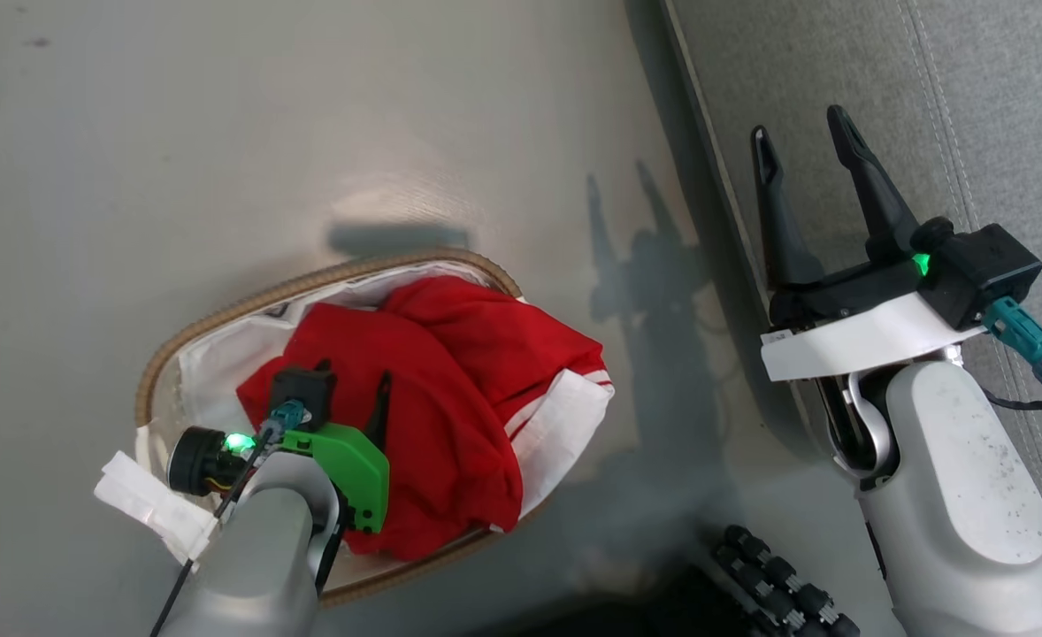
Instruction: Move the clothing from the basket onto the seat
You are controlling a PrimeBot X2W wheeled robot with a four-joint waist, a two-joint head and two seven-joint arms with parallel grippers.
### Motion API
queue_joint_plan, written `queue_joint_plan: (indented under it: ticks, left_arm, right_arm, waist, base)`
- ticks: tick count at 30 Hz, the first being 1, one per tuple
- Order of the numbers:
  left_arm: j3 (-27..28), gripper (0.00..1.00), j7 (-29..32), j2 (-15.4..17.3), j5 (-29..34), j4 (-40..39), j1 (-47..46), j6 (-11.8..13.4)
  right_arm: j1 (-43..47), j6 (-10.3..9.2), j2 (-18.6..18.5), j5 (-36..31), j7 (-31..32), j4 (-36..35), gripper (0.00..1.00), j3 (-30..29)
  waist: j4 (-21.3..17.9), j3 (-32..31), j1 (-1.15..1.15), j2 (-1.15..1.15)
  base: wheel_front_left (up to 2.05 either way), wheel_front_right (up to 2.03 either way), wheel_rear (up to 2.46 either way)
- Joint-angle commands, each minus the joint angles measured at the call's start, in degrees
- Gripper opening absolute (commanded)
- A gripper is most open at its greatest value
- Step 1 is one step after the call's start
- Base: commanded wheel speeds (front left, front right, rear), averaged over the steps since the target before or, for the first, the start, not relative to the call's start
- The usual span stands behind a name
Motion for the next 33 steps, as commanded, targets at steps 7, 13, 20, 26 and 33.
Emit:
queue_joint_plan:
  ticks: [7,13,20,26,33]
  left_arm:
    - [-2.47,1.0,0.69,0.39,-2.37,9.66,-6.12,-0.14]
    - [-4.66,1.0,3.45,0.41,-4.55,12.63,-7.94,-0.14]
    - [-6.43,0.0,2.41,0.55,-5.63,13.45,-8.33,-0.15]
    - [-6.65,0.0,0.78,0.49,-7.66,13.69,-6.08,-0.15]
    - [-8.03,0.0,-0.12,0.41,-9.16,11.54,-2.41,-0.15]
  right_arm:
    - [-1.53,-0.04,-0.01,1.47,-0.28,-0.28,1.0,1.49]
    - [-1.91,-0.04,-0.02,2.25,-0.28,-0.48,1.0,2.02]
    - [-2.03,-0.04,-0.03,2.45,-0.28,0.25,1.0,1.43]
    - [-1.26,-0.04,-0.04,2.45,-0.28,1.35,1.0,0.72]
    - [1.08,-0.04,-0.06,1.81,-0.28,2.97,1.0,0.14]
  waist:
    - [-3.62,5.91,-0.01,0.0]
    - [-4.47,6.97,-0.01,0.0]
    - [-4.32,5.73,-0.01,0.0]
    - [-3.82,1.51,-0.01,0.0]
    - [-2.66,-5.75,-0.01,0.0]
  base:
    - [0.0,0.0,0.0]
    - [0.0,0.0,0.0]
    - [0.0,0.0,0.0]
    - [0.0,0.0,0.0]
    - [0.0,0.0,0.0]
